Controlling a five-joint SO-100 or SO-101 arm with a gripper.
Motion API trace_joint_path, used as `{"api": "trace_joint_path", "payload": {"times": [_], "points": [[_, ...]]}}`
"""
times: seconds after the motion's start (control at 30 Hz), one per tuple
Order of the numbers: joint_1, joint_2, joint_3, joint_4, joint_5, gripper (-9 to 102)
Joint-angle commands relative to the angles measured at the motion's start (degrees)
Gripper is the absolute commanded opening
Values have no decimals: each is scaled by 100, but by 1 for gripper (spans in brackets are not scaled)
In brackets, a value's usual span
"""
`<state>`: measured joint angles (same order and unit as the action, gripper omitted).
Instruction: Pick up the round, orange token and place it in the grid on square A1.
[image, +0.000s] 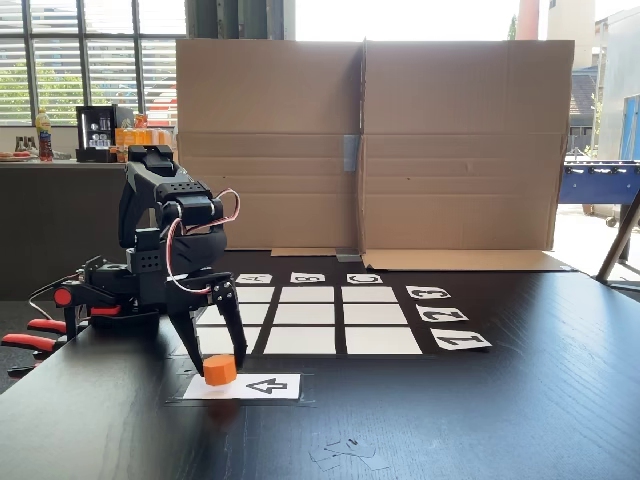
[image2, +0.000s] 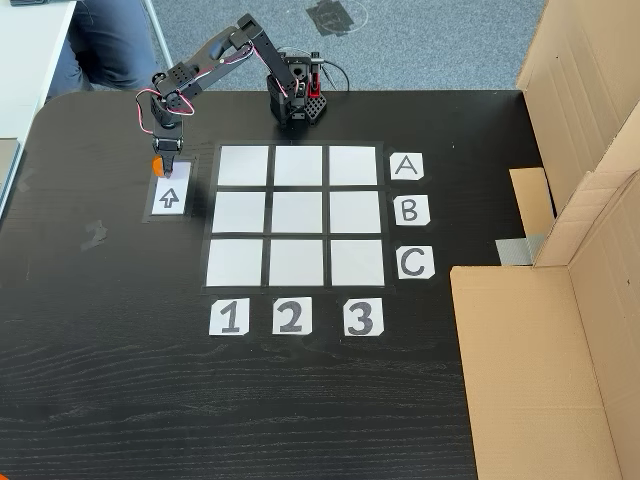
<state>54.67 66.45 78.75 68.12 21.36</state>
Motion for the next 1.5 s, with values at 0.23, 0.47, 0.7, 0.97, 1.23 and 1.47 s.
{"api": "trace_joint_path", "payload": {"times": [0.23, 0.47, 0.7, 0.97, 1.23, 1.47], "points": [[-26, 923, -149, 387, -44, 5], [-105, 1608, 167, 606, -53, 5], [-308, 2733, 1195, 615, -62, 5], [-510, 4104, 2435, 615, -70, 5], [-765, 5353, 3674, 633, -70, 5], [-1134, 6354, 4790, 633, -70, 5]]}}
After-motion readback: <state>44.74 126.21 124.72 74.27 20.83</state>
